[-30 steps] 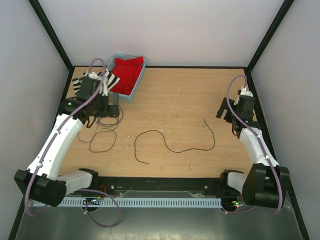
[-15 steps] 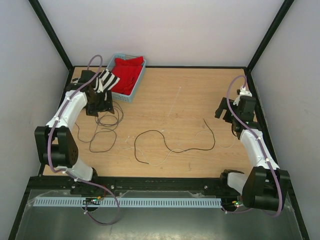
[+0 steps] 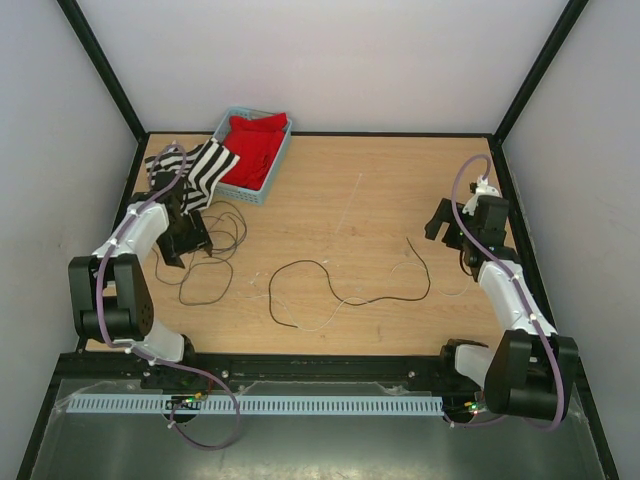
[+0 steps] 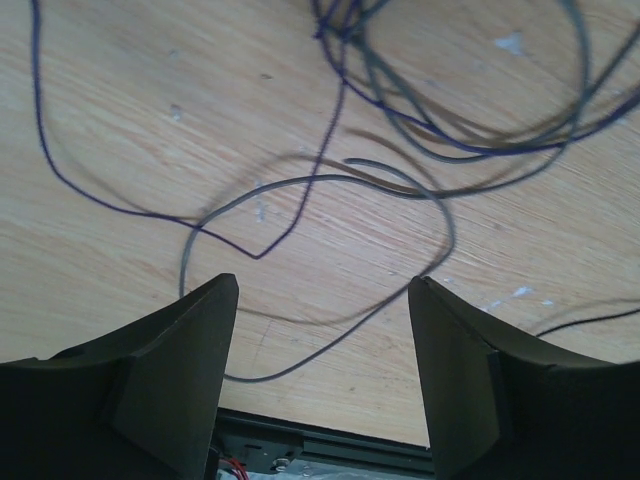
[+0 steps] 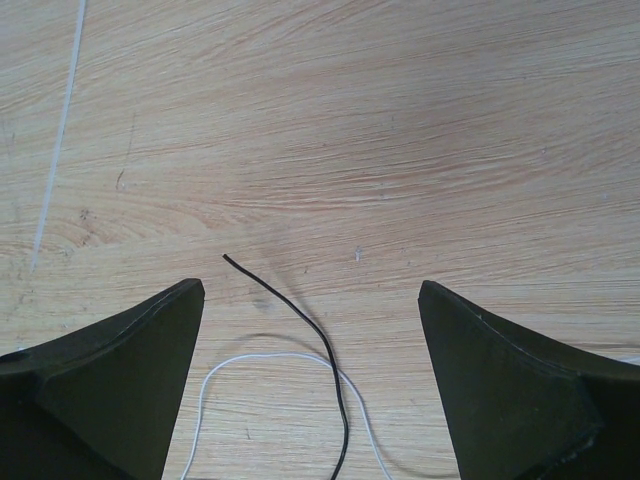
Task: Zip-tie the wires
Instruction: Pick up the cable at the center of the board.
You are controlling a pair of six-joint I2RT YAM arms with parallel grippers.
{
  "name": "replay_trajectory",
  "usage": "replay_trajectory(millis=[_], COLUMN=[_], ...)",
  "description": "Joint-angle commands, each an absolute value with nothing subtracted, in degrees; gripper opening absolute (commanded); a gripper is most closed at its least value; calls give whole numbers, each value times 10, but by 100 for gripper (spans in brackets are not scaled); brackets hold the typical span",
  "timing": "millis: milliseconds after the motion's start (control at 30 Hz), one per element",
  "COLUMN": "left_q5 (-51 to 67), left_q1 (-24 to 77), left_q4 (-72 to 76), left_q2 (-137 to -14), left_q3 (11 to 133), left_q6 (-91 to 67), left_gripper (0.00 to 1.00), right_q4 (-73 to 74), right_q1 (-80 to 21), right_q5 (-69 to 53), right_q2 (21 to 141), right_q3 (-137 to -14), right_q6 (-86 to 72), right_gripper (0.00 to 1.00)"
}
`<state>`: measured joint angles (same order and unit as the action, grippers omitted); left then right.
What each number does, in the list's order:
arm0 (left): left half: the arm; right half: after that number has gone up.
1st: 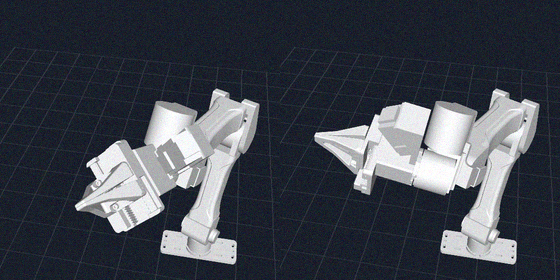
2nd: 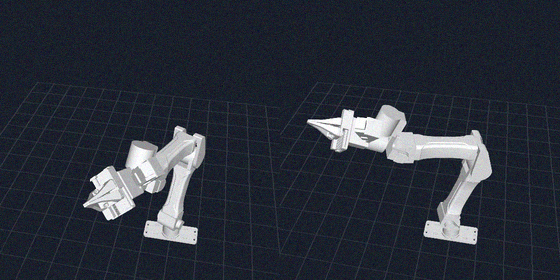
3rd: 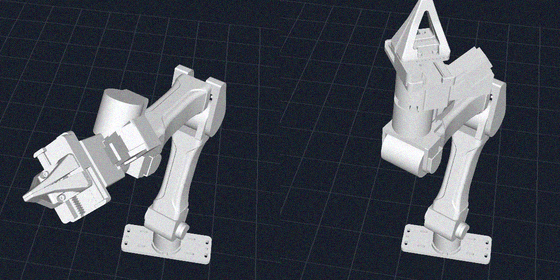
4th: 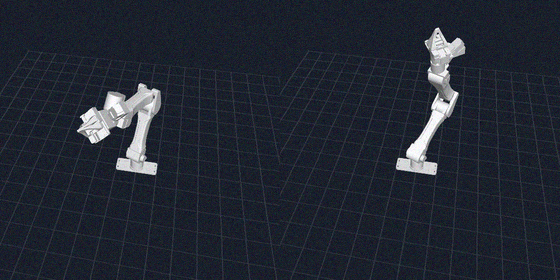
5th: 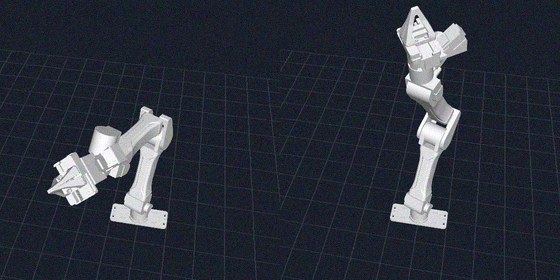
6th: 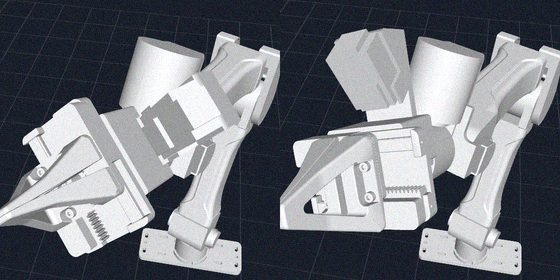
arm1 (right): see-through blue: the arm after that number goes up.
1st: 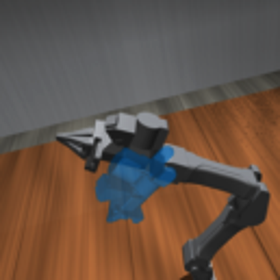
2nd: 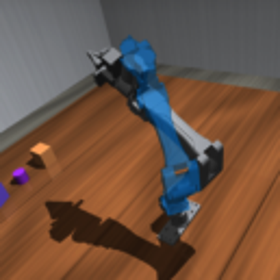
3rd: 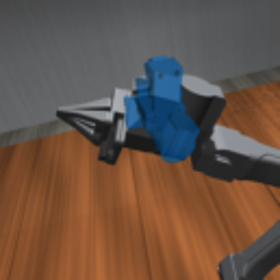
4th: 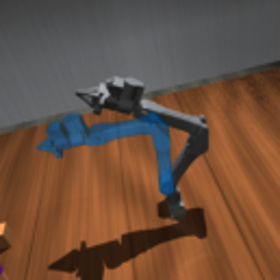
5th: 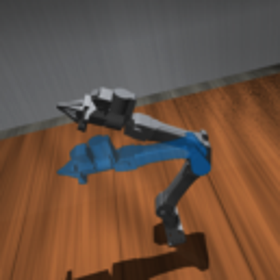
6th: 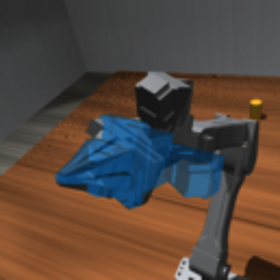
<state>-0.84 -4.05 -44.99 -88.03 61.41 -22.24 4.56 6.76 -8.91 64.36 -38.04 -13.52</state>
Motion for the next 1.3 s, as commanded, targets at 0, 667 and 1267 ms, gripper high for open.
replay_trajectory(millis=[0,667,1267], left_q5=[-48,-57,55], left_q1=[-57,-50,-58], left_q4=[-436,-386,-406], left_q2=[-869,-951,-685], left_q3=[599,610,798], left_q6=[-255,-240,-127], left_gripper=[70,25,0], right_q4=[21,9,2], right_q1=[69,70,69], right_q5=[-110,-125,-174], right_q2=[648,636,628], right_q3=[-374,-360,-369], right_q6=[-143,-148,-170], right_gripper=[99,99,99])
